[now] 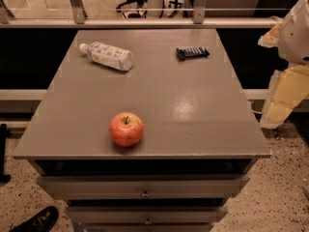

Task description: Place blue plastic bottle upright

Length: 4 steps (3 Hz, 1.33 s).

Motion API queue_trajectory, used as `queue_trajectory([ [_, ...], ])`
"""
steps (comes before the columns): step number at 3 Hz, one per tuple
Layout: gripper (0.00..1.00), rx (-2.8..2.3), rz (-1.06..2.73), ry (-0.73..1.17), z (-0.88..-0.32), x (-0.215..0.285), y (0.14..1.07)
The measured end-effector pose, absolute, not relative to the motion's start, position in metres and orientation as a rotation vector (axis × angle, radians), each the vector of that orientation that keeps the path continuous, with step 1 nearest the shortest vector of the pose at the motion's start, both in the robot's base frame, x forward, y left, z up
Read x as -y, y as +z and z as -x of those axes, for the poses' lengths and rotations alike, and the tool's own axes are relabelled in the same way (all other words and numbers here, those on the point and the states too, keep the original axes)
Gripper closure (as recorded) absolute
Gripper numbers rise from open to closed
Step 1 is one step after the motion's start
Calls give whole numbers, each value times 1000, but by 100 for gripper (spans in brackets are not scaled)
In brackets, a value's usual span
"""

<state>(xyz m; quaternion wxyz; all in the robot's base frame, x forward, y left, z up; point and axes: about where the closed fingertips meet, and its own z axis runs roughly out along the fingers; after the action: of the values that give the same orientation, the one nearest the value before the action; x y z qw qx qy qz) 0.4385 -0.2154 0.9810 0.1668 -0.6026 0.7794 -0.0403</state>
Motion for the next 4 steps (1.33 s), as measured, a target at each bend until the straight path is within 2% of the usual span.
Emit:
queue_trajectory([
  [1, 0, -2218, 1715, -115, -438, 215, 981],
  [2, 0, -2191, 1733, -70, -448, 187, 976],
  [3, 0, -2141, 1768, -11, -474, 125, 966],
  [4, 0, -2077, 1780, 50, -508, 33, 965],
])
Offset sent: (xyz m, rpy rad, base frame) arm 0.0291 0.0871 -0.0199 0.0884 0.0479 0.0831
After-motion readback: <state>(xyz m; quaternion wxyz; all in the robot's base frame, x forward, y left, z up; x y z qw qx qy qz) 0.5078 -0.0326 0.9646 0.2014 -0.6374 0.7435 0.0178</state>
